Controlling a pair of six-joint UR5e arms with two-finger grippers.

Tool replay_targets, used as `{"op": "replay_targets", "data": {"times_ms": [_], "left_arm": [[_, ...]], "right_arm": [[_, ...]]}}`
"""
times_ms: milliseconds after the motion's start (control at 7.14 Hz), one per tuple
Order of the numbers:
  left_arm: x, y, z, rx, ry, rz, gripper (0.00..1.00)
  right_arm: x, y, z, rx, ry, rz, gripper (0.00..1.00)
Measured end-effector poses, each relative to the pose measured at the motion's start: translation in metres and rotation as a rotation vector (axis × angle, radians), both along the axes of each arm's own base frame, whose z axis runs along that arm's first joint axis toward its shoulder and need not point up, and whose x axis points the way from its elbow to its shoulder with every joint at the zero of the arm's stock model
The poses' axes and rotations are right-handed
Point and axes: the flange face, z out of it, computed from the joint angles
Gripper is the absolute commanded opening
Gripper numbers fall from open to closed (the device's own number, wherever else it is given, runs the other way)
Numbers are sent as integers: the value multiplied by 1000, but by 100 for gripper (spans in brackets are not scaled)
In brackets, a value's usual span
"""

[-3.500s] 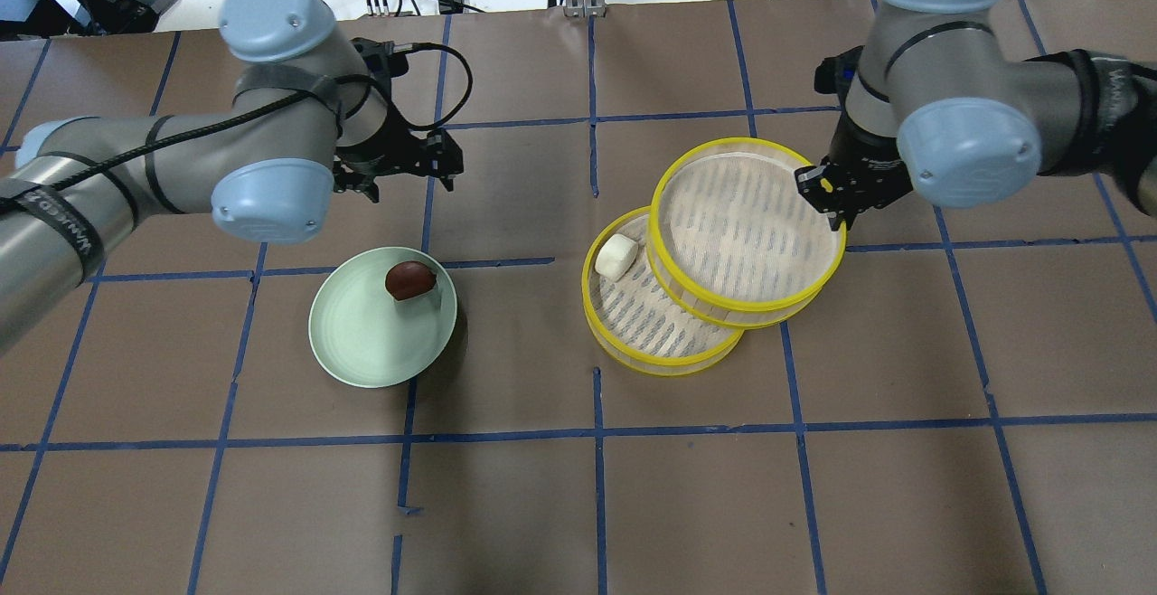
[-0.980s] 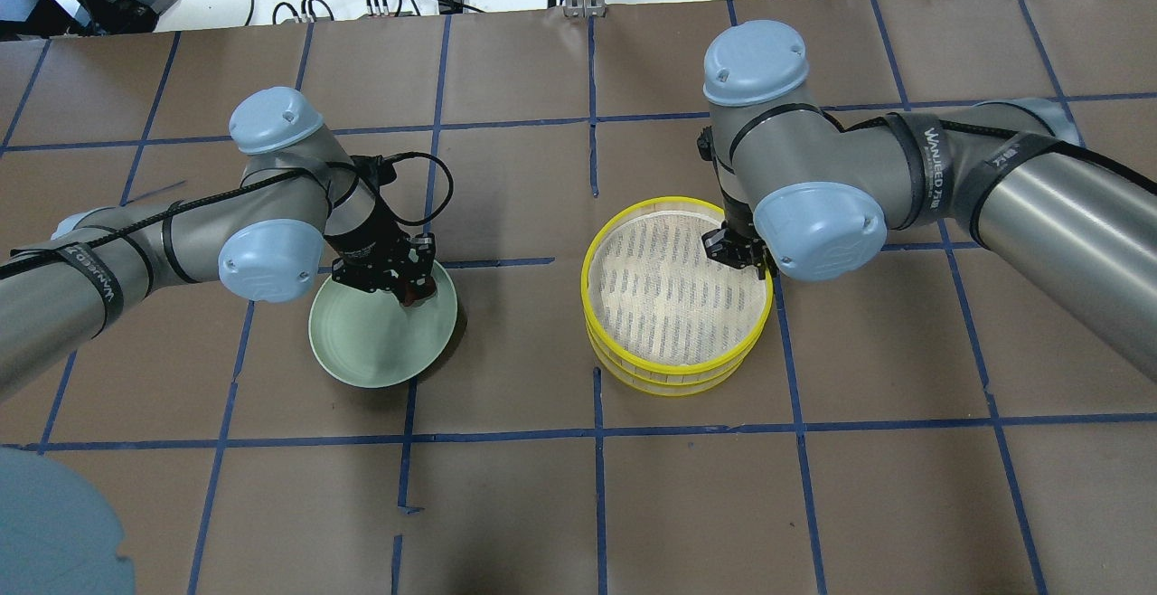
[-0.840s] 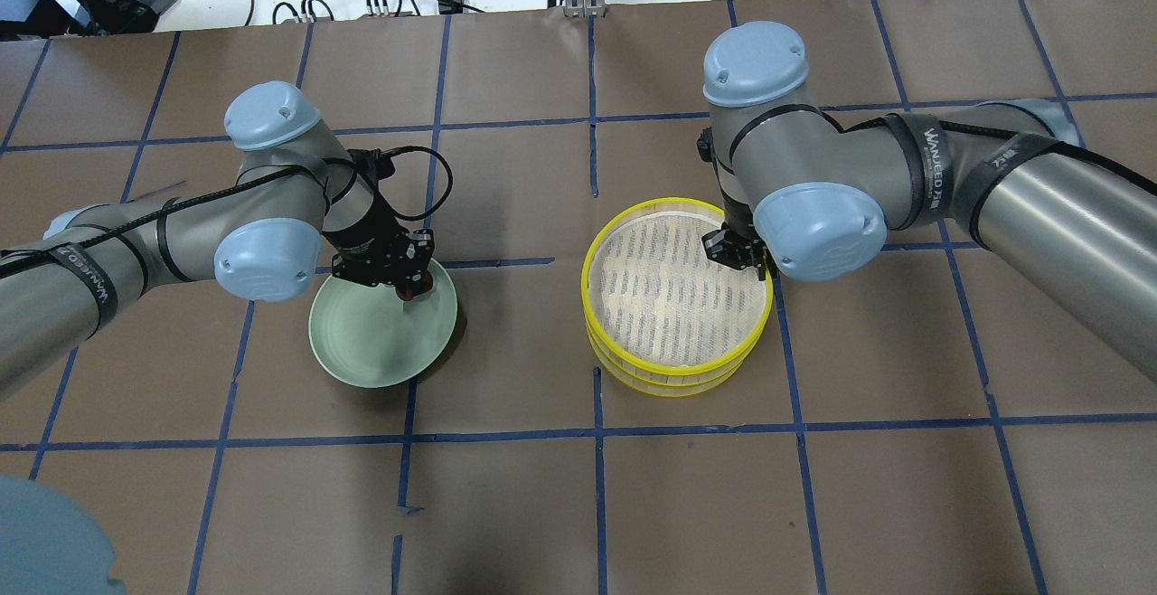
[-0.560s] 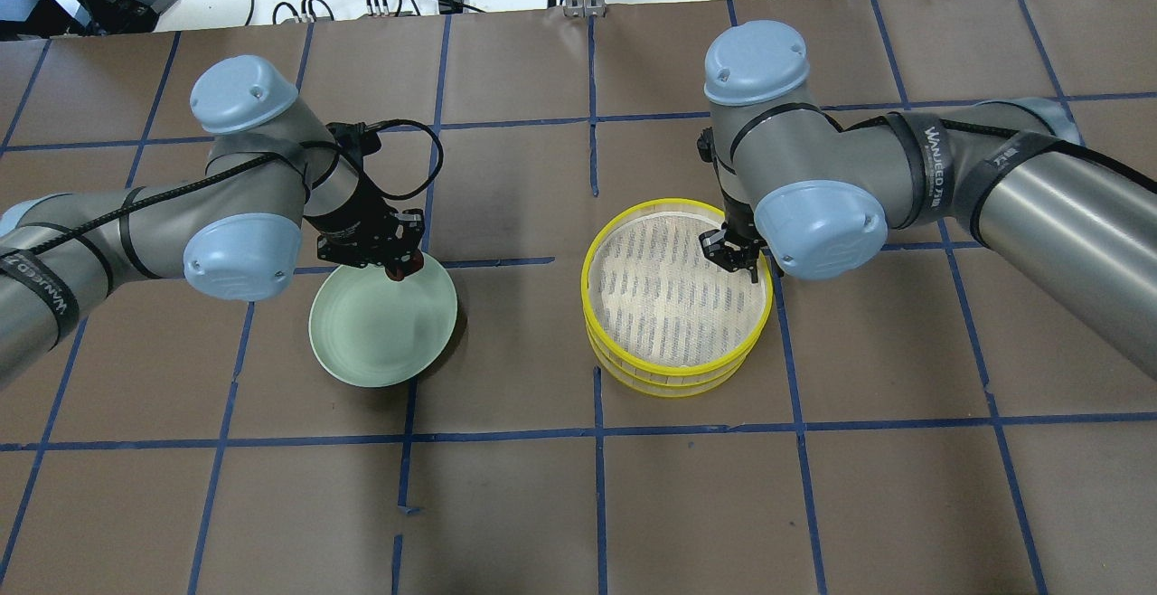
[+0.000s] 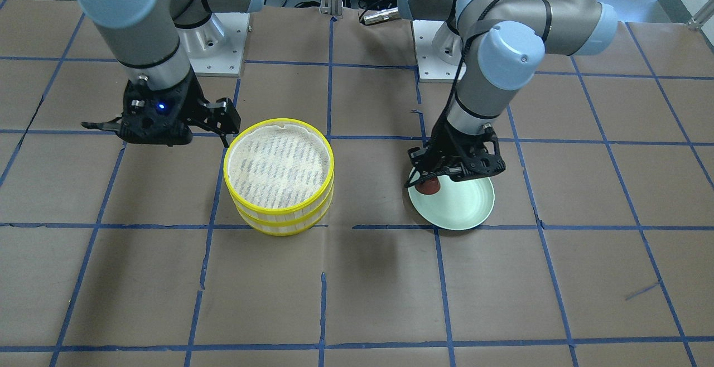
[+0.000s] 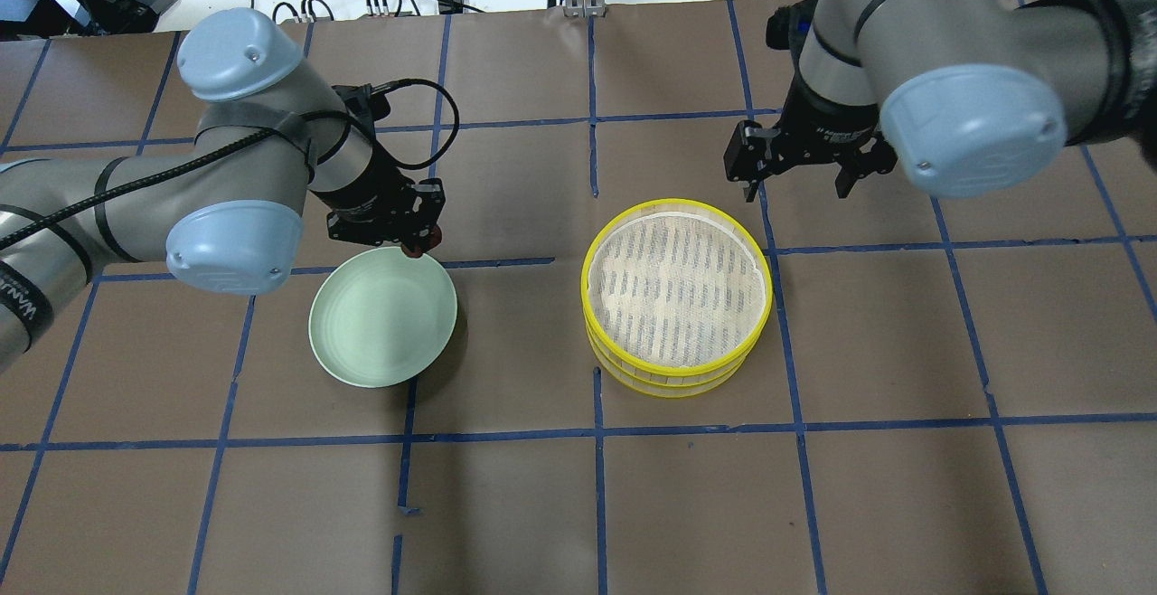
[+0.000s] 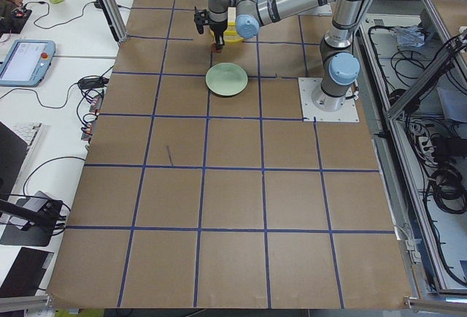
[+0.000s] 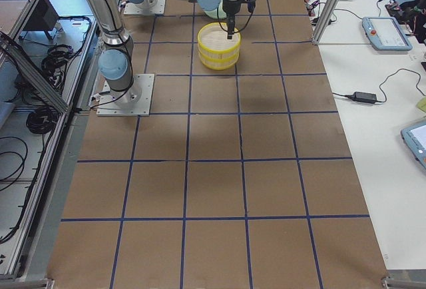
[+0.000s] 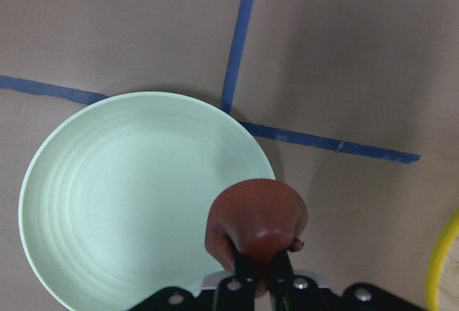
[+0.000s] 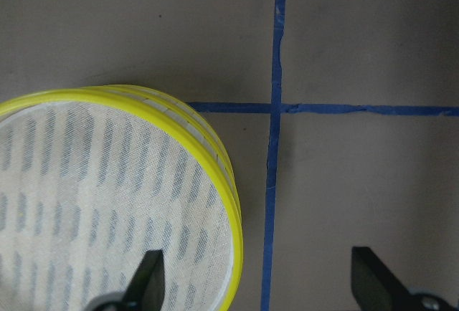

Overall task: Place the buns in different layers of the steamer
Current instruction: 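Lift the brown bun with the left gripper while the right releases and rises, then carry the brown bun into the top steamer tier and open the left gripper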

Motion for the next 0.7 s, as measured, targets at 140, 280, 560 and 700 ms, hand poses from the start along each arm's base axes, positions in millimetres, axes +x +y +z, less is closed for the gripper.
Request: {"op": "replay_targets", "data": {"times_ms": [140,280,560,700], "left_arm": [[-45,4,20,-31,16,33,5],[-89,12,36,-52,37,68,5],[-173,35,37,-71,83,126,97],[-204,37,16,-69,97,147,100]], "right_arm": [[-7,3,34,-11,-17,-18,100],[-7,8,64,-18,-22,-22,100],[-8,17,87,-14,-2,-19,100],[-11,21,92,-19,31,-16,100]]}}
